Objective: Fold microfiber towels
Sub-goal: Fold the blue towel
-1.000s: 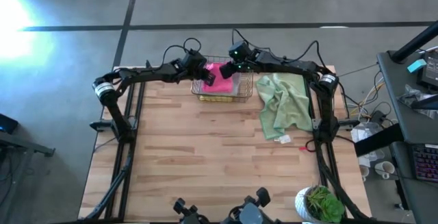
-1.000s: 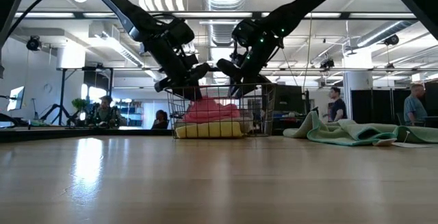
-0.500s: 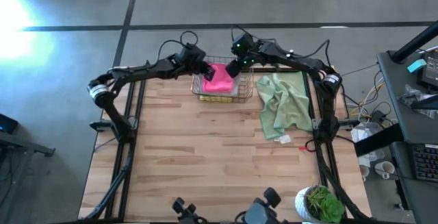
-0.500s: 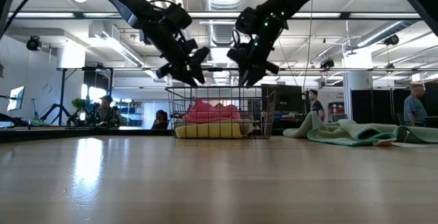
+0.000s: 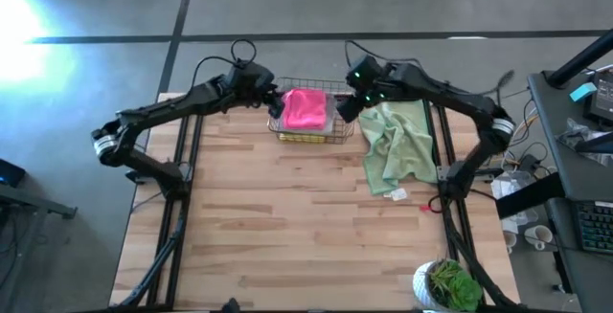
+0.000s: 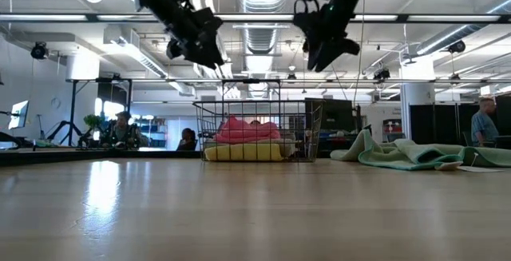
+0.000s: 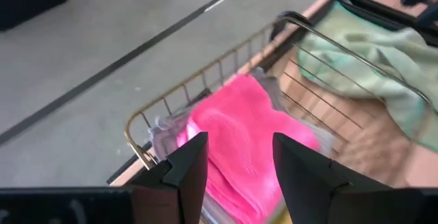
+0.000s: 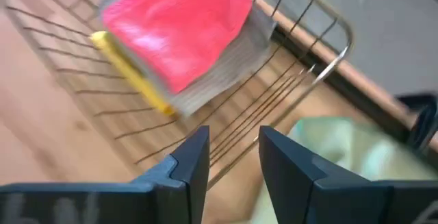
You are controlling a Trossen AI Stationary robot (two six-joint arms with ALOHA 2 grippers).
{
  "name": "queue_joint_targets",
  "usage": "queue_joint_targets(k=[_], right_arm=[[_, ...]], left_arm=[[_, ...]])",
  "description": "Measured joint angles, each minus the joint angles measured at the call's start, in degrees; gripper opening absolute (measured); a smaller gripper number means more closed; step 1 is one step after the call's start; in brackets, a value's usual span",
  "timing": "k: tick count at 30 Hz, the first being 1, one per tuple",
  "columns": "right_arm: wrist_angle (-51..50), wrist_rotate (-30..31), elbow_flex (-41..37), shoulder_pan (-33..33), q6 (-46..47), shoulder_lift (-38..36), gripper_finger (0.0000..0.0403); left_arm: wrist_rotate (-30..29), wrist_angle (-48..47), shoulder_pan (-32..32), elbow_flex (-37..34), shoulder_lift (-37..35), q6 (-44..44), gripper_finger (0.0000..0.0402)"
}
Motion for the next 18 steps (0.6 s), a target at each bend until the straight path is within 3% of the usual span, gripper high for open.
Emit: queue_joint_targets(k=[9, 18], right_arm=[[-0.23, 0.52, -12.51, 11.54, 23.20, -9.46, 0.0116], [-0.12, 5.00, -21.88, 26.08, 41.92, -9.94, 0.0109]], left_arm=[[0.06, -4.05, -5.89, -2.62, -3.84, 2.87, 0.0148], [0.07, -5.80, -11.22, -9.14, -9.47, 2.70, 0.0148]])
